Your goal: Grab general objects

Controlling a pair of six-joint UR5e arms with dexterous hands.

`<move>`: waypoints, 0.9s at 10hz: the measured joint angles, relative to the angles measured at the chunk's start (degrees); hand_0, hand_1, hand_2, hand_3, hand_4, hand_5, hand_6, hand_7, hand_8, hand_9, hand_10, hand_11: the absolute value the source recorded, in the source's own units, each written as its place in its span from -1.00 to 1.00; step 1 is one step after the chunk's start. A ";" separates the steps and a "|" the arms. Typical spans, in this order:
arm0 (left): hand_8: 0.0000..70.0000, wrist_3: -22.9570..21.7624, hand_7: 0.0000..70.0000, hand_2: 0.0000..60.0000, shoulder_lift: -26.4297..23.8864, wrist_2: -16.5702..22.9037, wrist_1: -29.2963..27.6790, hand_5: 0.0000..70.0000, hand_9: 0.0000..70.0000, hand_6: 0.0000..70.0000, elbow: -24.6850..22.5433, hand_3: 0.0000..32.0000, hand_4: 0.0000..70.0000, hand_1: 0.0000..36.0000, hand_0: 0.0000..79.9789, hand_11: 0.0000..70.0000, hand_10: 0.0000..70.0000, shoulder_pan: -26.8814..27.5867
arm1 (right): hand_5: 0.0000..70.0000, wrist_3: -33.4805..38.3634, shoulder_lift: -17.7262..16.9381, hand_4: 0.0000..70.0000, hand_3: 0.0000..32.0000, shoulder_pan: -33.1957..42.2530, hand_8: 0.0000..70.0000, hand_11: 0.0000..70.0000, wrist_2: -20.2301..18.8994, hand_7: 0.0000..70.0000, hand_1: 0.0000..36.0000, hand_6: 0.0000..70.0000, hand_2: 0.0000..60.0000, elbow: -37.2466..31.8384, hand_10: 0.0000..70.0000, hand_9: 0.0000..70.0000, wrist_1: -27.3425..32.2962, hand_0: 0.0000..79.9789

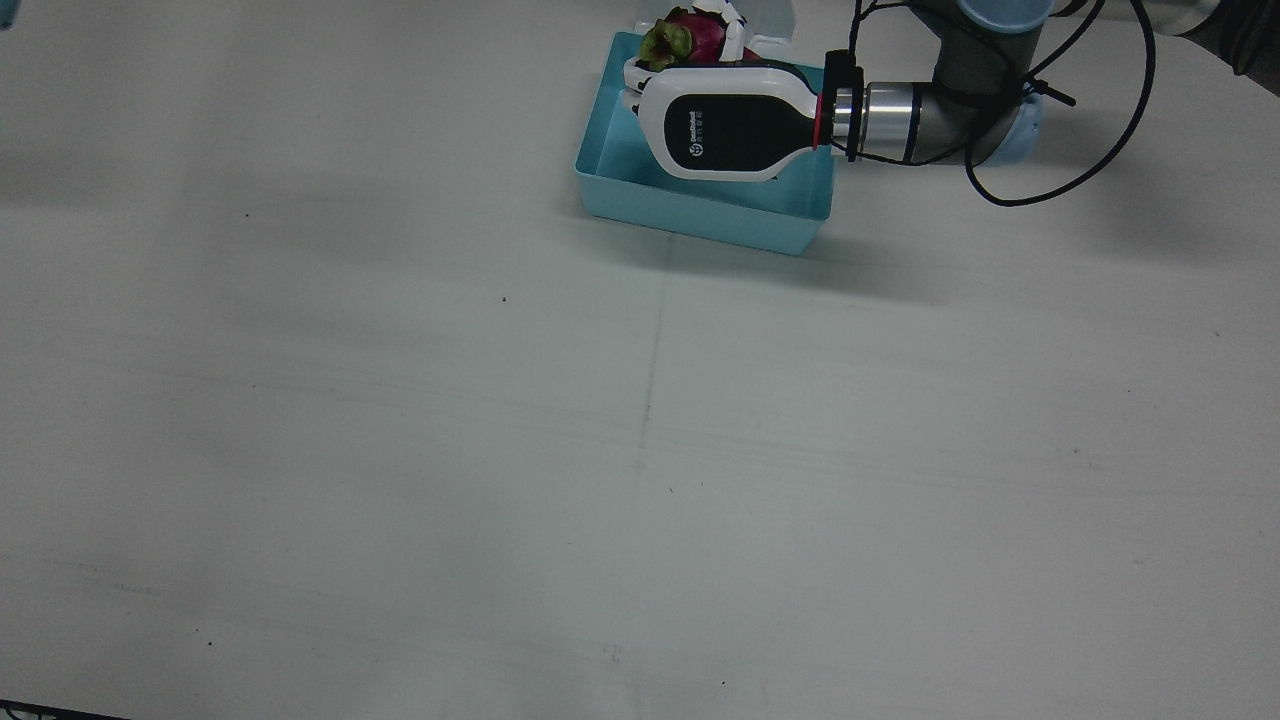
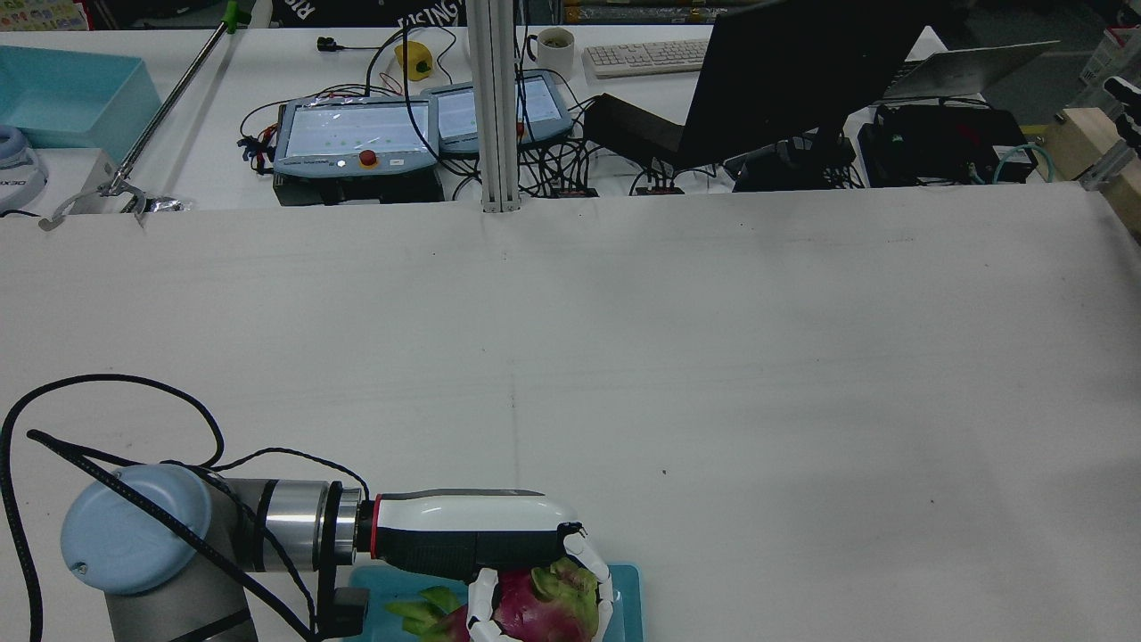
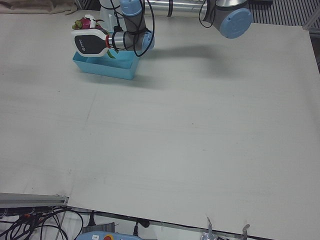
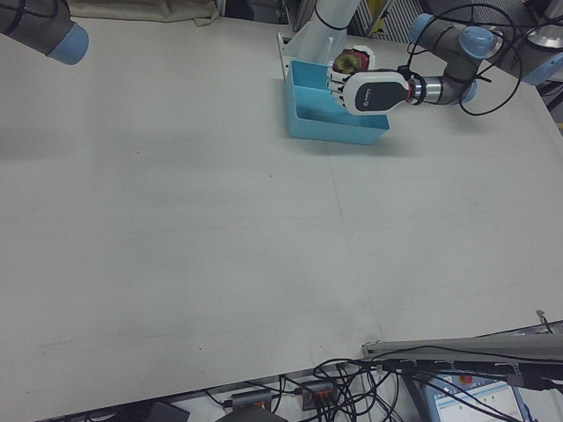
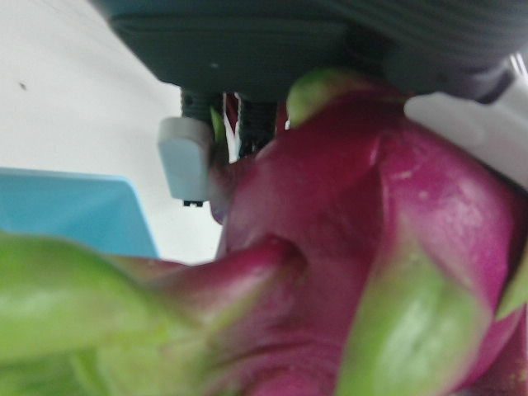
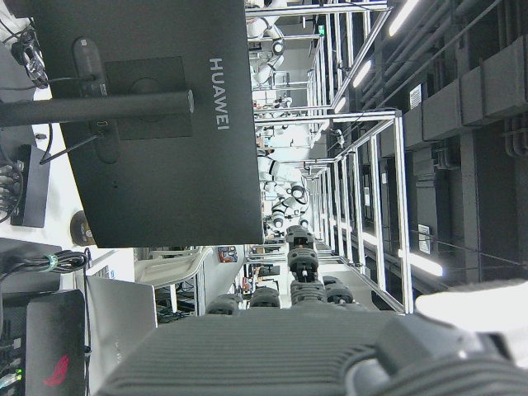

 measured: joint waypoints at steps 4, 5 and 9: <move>-1.00 -5.73 -0.60 -0.46 0.67 -0.13 -9.77 -0.90 -0.96 -0.92 -0.01 -1.00 -0.81 0.19 0.27 -0.91 -0.98 2.41 | -1.00 0.00 0.00 -1.00 -1.00 0.00 -1.00 -1.00 0.00 -1.00 -1.00 -1.00 -1.00 0.08 -1.00 -1.00 0.00 -1.00; -1.00 -6.13 -0.66 -0.50 0.62 -0.44 -10.48 -0.80 -0.97 -0.98 -0.05 -1.00 -0.91 0.17 0.26 -0.75 -0.87 2.59 | -1.00 0.00 0.00 -1.00 -1.00 0.00 -1.00 -1.00 0.00 -1.00 -1.00 -1.00 -1.00 0.08 -1.00 -1.00 0.00 -1.00; -0.53 -10.12 0.42 -0.41 0.87 -4.66 -16.63 -0.32 -0.19 -0.32 1.02 -1.00 -0.32 -0.10 0.24 0.36 -0.07 2.10 | -1.00 0.00 0.00 -1.00 -1.00 0.00 -1.00 -1.00 0.00 -1.00 -1.00 -1.00 -1.00 0.04 -1.00 -1.00 0.00 -1.00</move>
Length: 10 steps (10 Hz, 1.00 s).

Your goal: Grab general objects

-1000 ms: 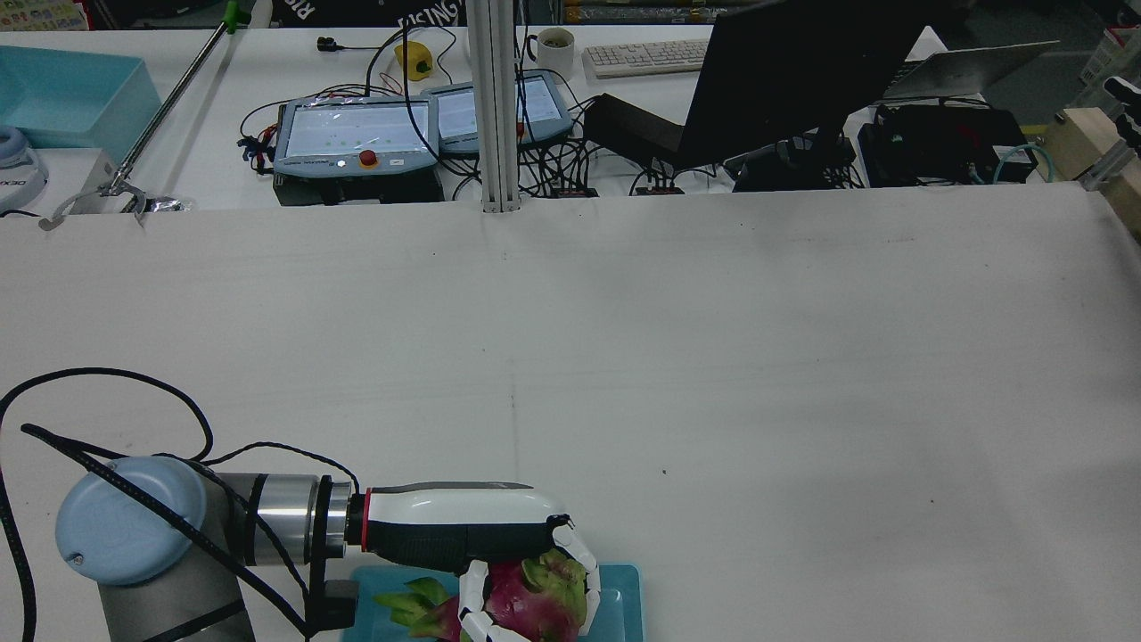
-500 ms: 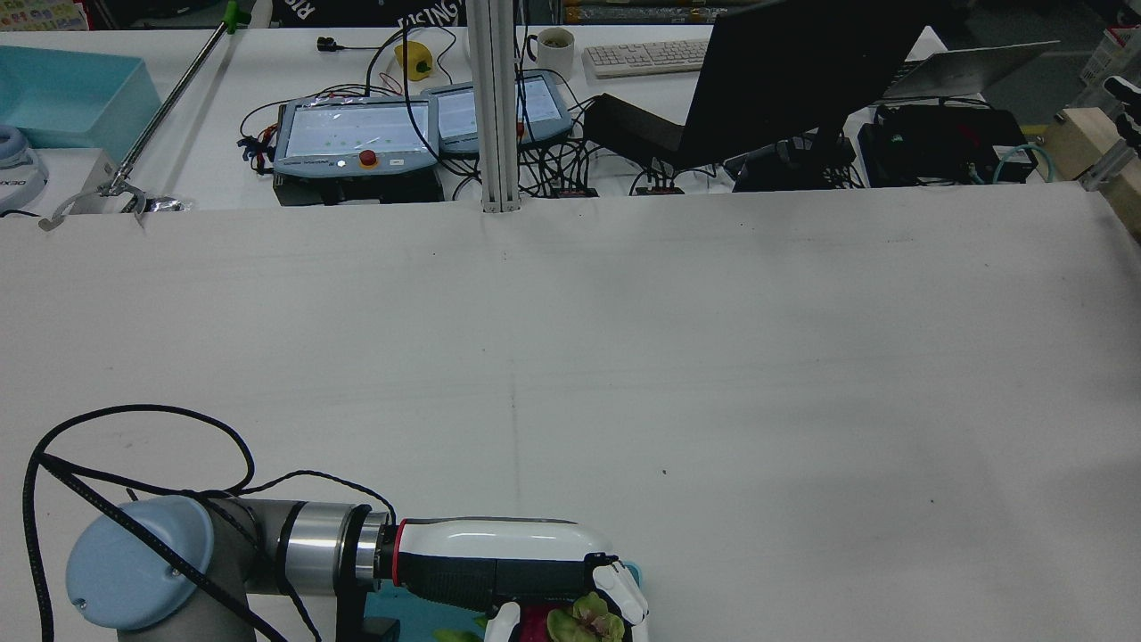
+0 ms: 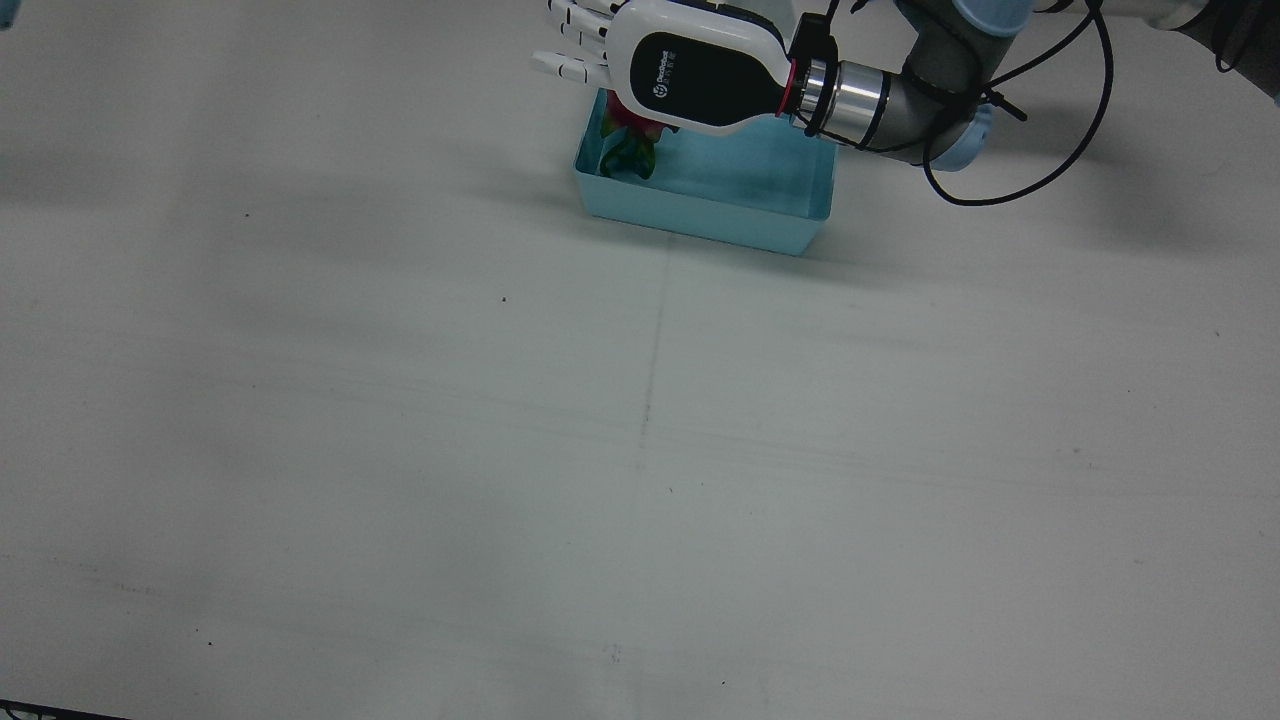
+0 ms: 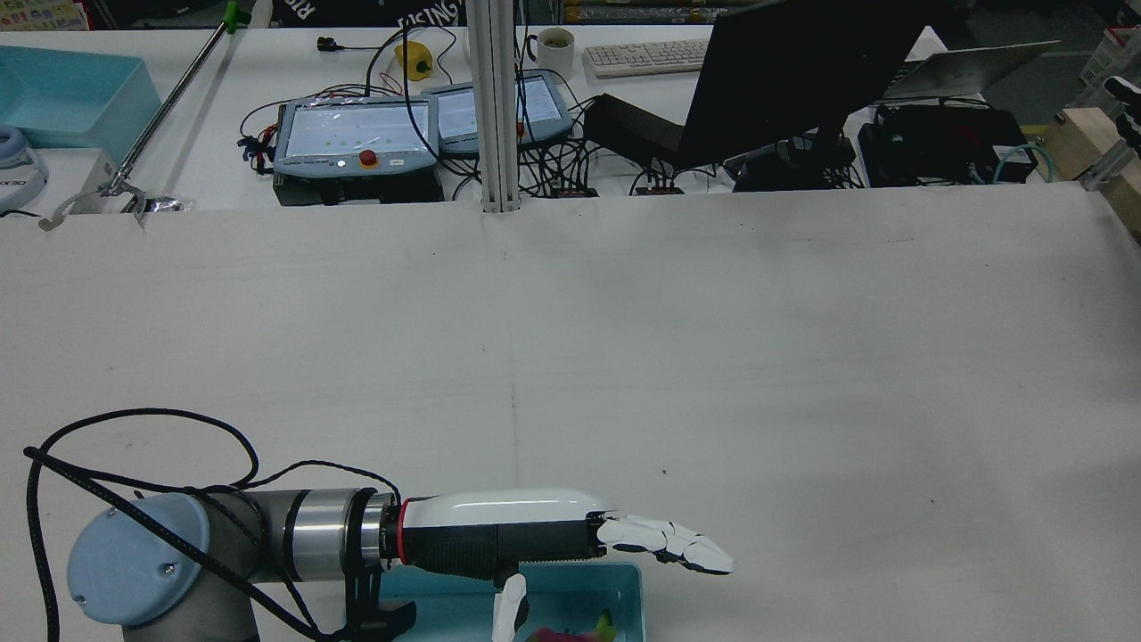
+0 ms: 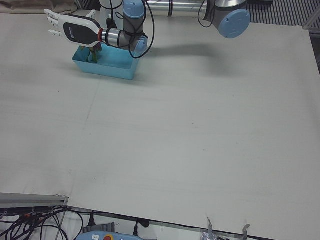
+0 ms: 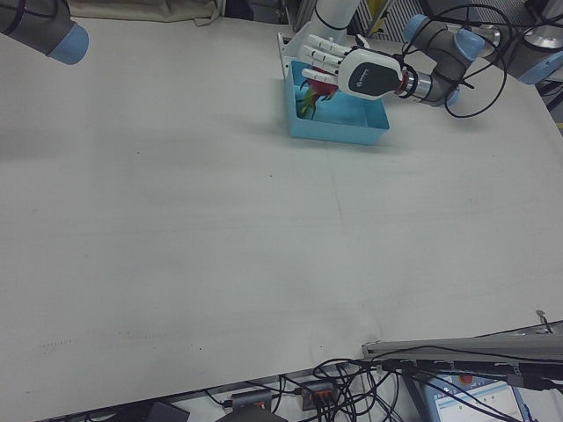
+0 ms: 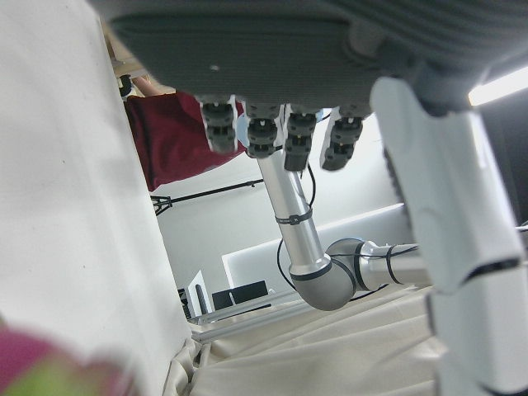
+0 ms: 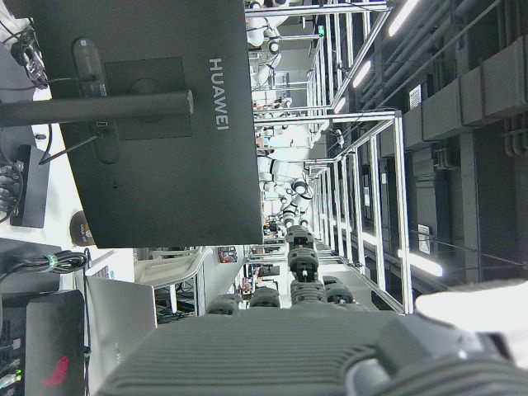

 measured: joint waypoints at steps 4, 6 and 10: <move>0.79 -0.85 1.00 -0.18 0.18 -0.11 1.01 0.51 1.00 1.00 5.26 -1.00 1.00 -0.73 0.21 1.00 1.00 -7.04 | -1.00 0.00 -0.01 -1.00 -1.00 0.00 -1.00 -1.00 0.00 -1.00 -1.00 -1.00 -1.00 -0.01 -1.00 -1.00 0.00 -1.00; 1.00 -0.86 1.00 -0.04 -0.74 -0.06 1.58 1.00 1.00 1.00 11.13 -1.00 1.00 -1.00 0.19 1.00 1.00 -16.11 | -1.00 0.00 -0.01 -1.00 -1.00 0.00 -1.00 -1.00 0.00 -1.00 -1.00 -1.00 -1.00 -0.02 -1.00 -1.00 0.00 -1.00; 1.00 -0.72 1.00 0.02 -7.54 -0.17 -1.98 1.00 1.00 1.00 27.69 -1.00 1.00 -1.00 0.19 1.00 1.00 -35.20 | -1.00 0.02 0.00 -1.00 -1.00 0.00 -1.00 -1.00 0.00 -1.00 -1.00 -1.00 -1.00 -0.02 -1.00 -1.00 0.00 -1.00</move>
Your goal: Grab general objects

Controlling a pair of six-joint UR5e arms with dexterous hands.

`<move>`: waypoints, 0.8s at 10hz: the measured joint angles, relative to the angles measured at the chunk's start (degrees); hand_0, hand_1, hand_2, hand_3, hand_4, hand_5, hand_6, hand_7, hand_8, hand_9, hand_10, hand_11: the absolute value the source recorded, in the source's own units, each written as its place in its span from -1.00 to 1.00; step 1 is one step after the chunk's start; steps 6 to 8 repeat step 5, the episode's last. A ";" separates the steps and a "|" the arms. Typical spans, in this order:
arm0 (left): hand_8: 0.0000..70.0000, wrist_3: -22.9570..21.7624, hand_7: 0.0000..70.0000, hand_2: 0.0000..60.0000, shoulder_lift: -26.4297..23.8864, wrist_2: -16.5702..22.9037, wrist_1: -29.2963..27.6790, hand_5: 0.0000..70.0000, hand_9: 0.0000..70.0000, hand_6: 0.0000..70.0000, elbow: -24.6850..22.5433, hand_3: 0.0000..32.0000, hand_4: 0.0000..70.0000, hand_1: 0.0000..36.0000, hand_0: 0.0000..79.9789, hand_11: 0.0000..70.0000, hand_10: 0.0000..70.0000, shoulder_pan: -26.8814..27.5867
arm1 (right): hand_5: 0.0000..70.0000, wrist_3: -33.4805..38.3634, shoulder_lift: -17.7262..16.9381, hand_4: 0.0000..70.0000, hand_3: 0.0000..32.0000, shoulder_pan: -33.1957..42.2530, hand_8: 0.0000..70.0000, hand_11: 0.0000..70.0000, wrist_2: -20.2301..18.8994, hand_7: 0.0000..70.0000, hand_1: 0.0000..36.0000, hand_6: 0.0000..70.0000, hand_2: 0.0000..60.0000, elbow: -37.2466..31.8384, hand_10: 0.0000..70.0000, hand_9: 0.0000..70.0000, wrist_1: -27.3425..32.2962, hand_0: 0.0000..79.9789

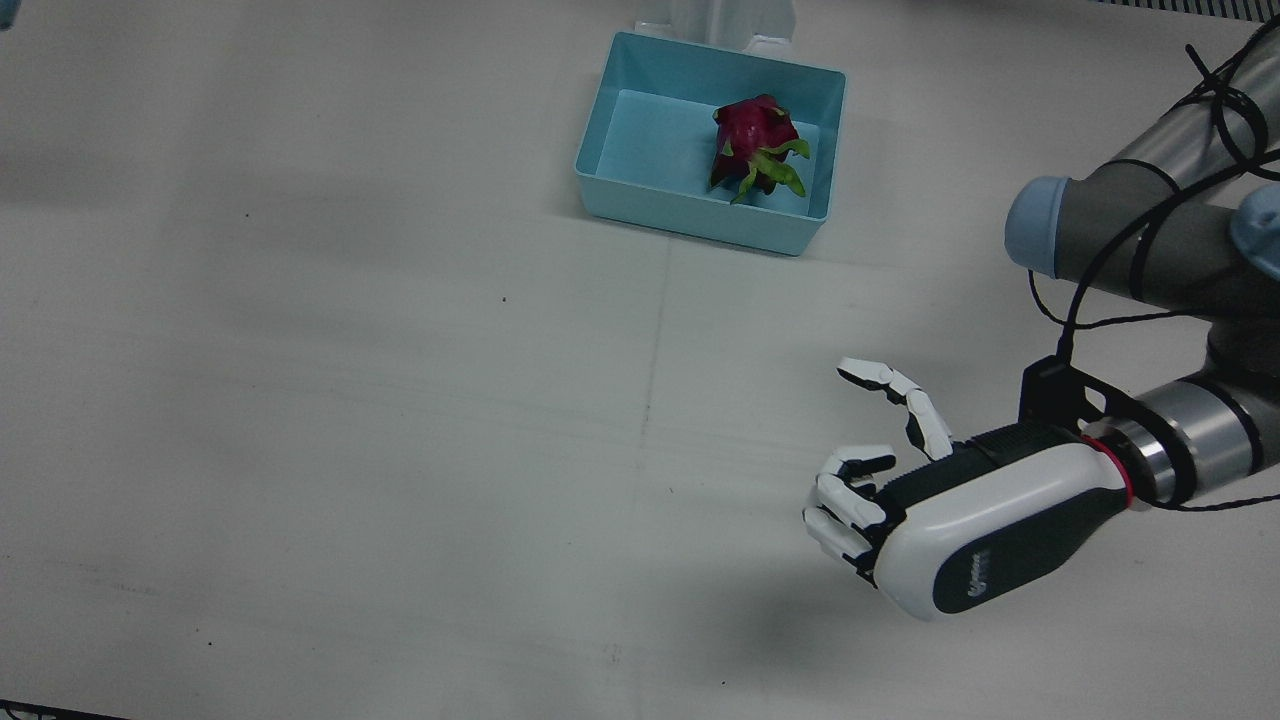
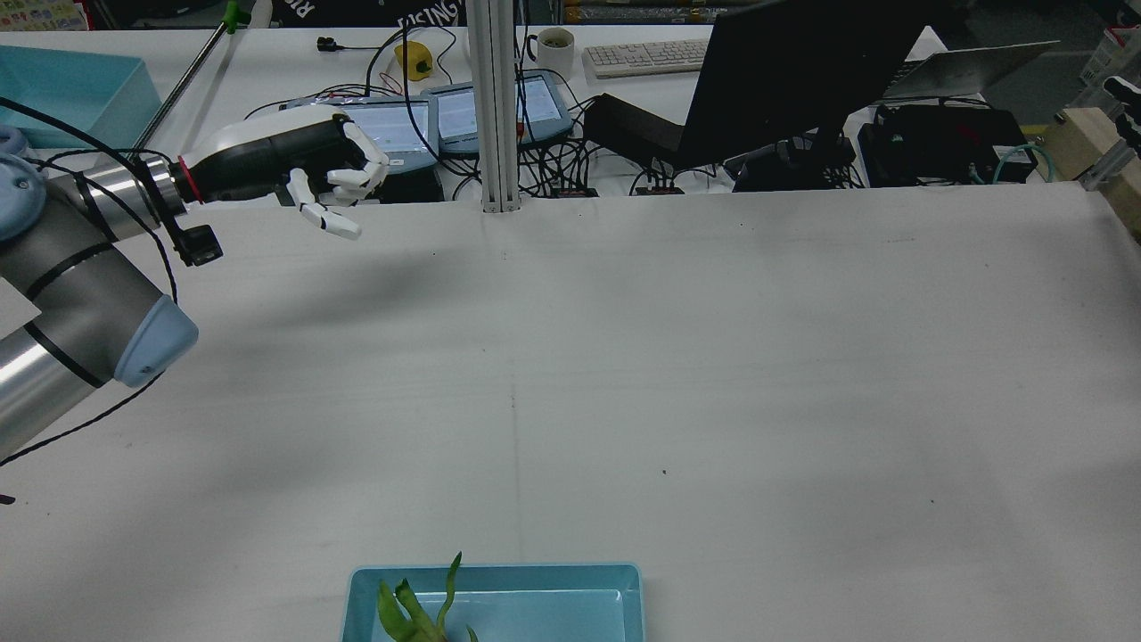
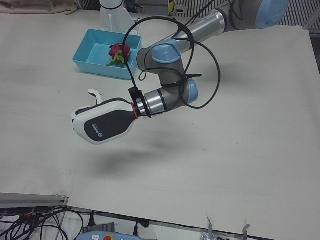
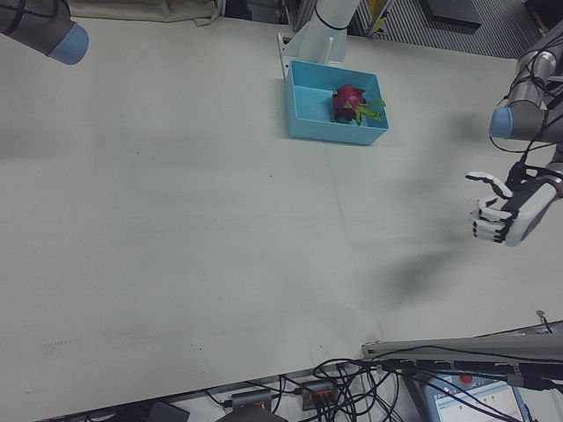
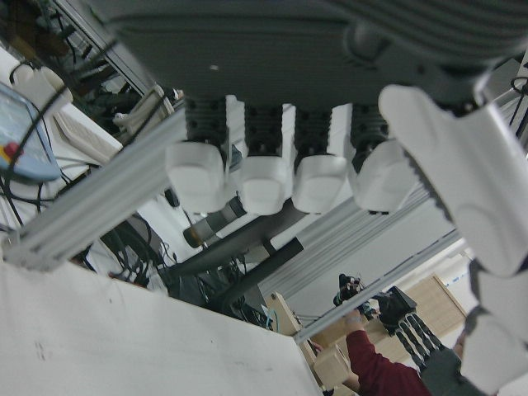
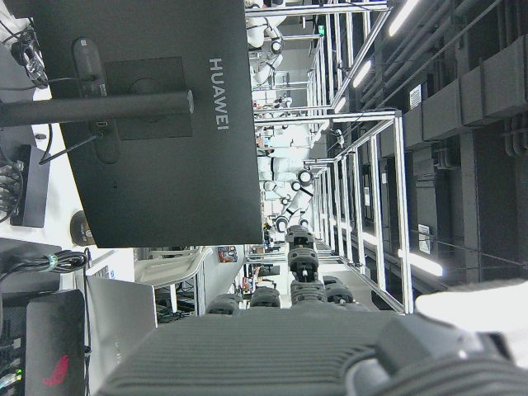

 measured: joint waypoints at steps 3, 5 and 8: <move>1.00 0.99 1.00 -0.02 -0.79 -0.79 -0.46 1.00 1.00 1.00 4.14 -1.00 1.00 -1.00 0.17 1.00 1.00 -10.09 | -1.00 -0.02 0.00 -1.00 -1.00 0.00 -1.00 -1.00 0.00 -1.00 -1.00 -1.00 -1.00 0.02 -1.00 -1.00 0.00 -1.00; 1.00 2.08 1.00 -0.25 -0.32 -1.47 0.64 1.00 1.00 1.00 4.52 -1.00 1.00 -1.00 0.15 1.00 1.00 -16.91 | -1.00 -0.02 0.00 -1.00 -1.00 0.00 -1.00 -1.00 0.00 -1.00 -1.00 -1.00 -1.00 0.00 -1.00 -1.00 0.00 -1.00; 1.00 2.08 1.00 -0.25 -0.32 -1.47 0.64 1.00 1.00 1.00 4.52 -1.00 1.00 -1.00 0.15 1.00 1.00 -16.91 | -1.00 -0.02 0.00 -1.00 -1.00 0.00 -1.00 -1.00 0.00 -1.00 -1.00 -1.00 -1.00 0.00 -1.00 -1.00 0.00 -1.00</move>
